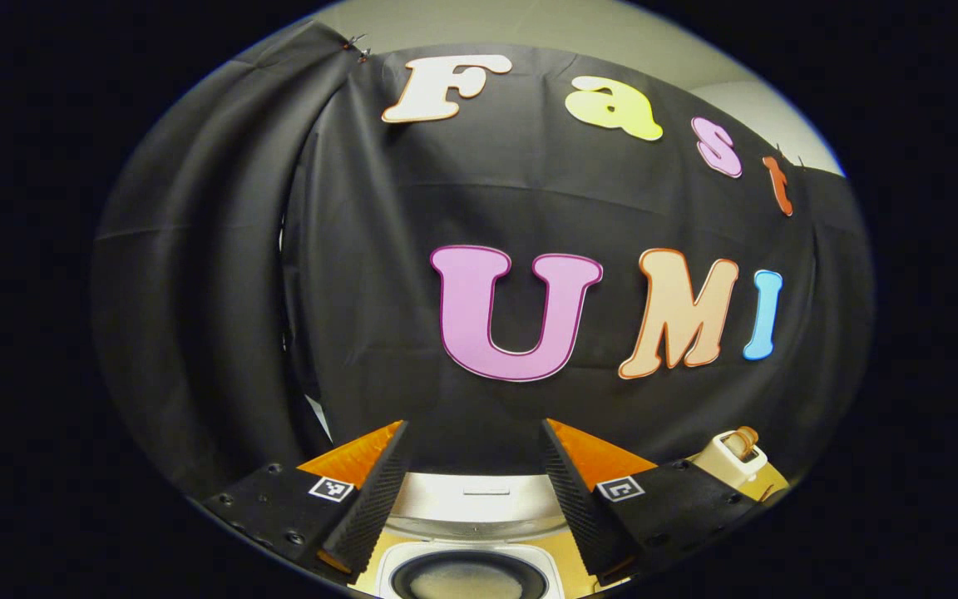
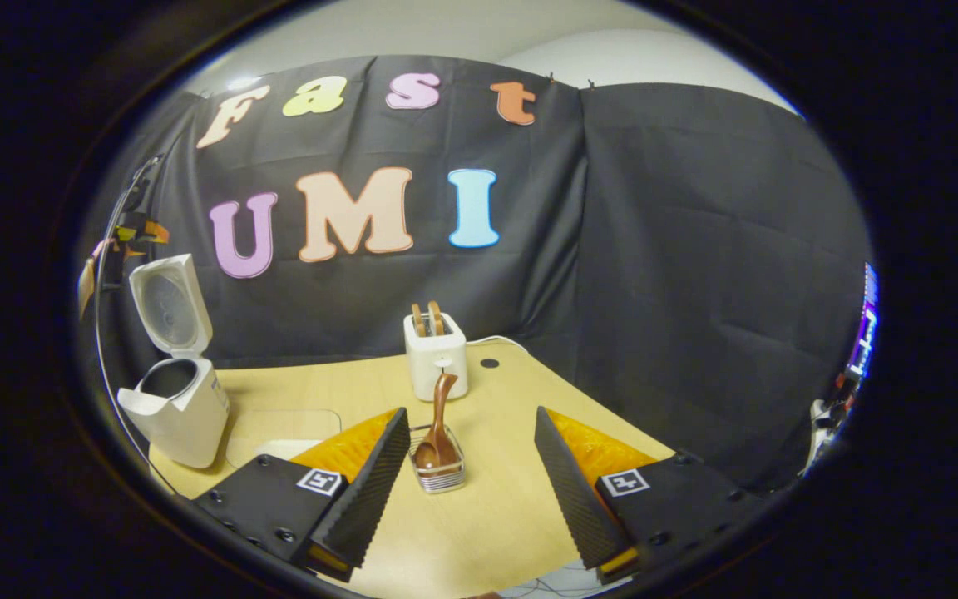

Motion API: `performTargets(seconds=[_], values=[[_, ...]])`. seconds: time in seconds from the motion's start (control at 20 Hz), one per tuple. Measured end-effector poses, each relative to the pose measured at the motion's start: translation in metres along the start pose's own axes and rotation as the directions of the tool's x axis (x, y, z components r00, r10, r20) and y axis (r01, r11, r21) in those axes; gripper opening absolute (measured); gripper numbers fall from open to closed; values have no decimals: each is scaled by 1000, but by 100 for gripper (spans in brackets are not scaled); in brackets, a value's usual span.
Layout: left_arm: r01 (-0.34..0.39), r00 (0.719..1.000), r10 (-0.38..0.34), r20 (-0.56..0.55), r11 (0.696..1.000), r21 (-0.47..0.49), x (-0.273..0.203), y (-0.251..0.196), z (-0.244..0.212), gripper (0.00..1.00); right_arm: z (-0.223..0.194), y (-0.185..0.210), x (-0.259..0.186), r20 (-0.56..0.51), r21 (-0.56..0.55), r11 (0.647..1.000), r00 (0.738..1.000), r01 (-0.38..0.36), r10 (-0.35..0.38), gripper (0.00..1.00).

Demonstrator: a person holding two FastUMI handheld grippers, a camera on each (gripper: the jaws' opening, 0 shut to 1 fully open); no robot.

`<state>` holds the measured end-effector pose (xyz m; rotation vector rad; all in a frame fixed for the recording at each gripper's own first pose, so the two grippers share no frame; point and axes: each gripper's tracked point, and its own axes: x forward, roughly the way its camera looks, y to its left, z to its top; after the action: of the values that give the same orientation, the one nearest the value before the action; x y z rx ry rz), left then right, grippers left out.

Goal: Close the left gripper, press the button to open the rice cooker; take a wooden spoon from the chopstick holder with the right hand, scoop a spoonful of rice and pour it into the rice cooker, then put the wooden spoon back into the chopstick holder.

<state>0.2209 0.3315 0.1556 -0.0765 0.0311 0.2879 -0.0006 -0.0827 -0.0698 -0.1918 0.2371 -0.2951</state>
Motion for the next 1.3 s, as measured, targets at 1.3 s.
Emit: performTargets(seconds=[1.3], values=[[-41,999,39,24,997,63,-64,0,-66,83,40,86,-6,31,-74,952,953,-298,301,95]])
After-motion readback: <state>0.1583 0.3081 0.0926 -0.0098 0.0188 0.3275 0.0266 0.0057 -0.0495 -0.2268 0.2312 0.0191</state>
